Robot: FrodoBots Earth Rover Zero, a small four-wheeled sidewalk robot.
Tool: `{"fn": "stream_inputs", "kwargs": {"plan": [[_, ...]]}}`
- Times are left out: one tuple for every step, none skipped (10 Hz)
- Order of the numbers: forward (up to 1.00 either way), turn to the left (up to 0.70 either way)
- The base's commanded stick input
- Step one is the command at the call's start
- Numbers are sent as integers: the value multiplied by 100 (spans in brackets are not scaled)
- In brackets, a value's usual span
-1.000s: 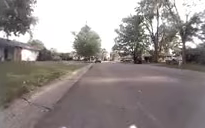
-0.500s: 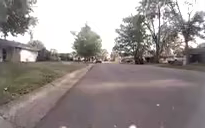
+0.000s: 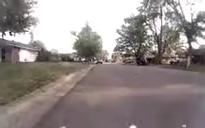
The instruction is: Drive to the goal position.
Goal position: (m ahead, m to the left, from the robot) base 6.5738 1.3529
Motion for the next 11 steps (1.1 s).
{"fn": "stream_inputs", "kwargs": {"plan": [[100,0],[100,0],[100,0],[100,0],[100,0],[100,0],[100,0],[100,0],[100,0],[100,0],[100,0]]}}
